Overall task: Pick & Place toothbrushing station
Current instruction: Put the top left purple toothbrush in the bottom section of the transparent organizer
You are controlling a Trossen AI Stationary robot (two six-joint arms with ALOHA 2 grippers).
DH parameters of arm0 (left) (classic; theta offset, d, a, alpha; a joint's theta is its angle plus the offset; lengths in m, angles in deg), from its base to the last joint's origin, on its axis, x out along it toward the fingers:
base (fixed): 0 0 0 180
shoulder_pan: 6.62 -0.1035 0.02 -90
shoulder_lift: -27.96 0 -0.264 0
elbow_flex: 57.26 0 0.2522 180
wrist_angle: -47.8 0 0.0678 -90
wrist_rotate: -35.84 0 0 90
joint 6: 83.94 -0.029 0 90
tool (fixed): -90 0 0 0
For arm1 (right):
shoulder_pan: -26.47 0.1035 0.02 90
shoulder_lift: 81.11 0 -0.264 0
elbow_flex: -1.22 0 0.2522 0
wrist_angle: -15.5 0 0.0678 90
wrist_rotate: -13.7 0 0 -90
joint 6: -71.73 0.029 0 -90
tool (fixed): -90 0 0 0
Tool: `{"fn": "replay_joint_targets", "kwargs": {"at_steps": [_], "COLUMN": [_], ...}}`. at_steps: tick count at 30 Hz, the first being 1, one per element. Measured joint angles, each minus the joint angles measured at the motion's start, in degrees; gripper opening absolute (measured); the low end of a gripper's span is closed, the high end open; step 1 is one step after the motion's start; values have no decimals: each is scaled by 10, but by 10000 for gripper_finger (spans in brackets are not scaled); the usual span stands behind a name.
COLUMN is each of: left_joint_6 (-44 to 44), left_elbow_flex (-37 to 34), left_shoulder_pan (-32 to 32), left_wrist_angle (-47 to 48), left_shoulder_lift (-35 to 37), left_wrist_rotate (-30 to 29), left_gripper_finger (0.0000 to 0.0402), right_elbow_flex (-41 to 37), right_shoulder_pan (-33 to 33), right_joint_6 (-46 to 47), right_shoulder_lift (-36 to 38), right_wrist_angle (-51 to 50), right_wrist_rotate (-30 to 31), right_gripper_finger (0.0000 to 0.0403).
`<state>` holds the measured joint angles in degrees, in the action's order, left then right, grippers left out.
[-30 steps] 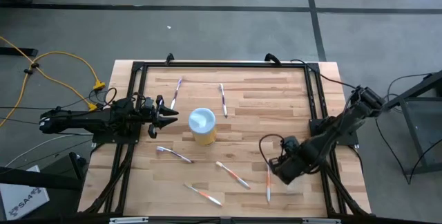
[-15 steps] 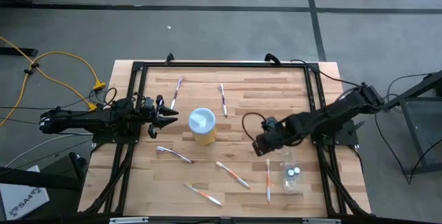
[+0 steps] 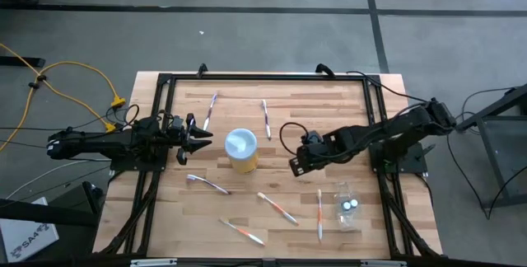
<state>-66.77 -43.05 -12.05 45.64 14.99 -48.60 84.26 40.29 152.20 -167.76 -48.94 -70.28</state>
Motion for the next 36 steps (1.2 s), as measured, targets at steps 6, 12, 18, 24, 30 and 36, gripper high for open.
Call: {"fn": "replay_joint_targets", "kwargs": {"at_steps": [6, 12, 18, 24, 30, 36], "left_joint_6": [0, 0, 0, 0, 0, 0], "left_elbow_flex": [0, 0, 0, 0, 0, 0], "left_shoulder_pan": [0, 0, 0, 0, 0, 0], "left_wrist_angle": [0, 0, 0, 0, 0, 0], "left_shoulder_lift": [0, 0, 0, 0, 0, 0], "left_wrist_rotate": [0, 0, 0, 0, 0, 0], "left_gripper_finger": [130, 130, 130, 130, 130, 130], "right_elbow_flex": [0, 0, 0, 0, 0, 0], "right_shoulder_pan": [-5, -3, 5, 5, 2, -47], "right_joint_6": [-58, -87, -88, -88, -103, -187], "right_shoulder_lift": [0, 0, 0, 0, 0, 0], "right_wrist_angle": [-1, -1, 1, 3, 5, 13], "right_wrist_rotate": [5, 5, 4, -1, 0, -15], "right_gripper_finger": [120, 120, 120, 120, 120, 120]}}
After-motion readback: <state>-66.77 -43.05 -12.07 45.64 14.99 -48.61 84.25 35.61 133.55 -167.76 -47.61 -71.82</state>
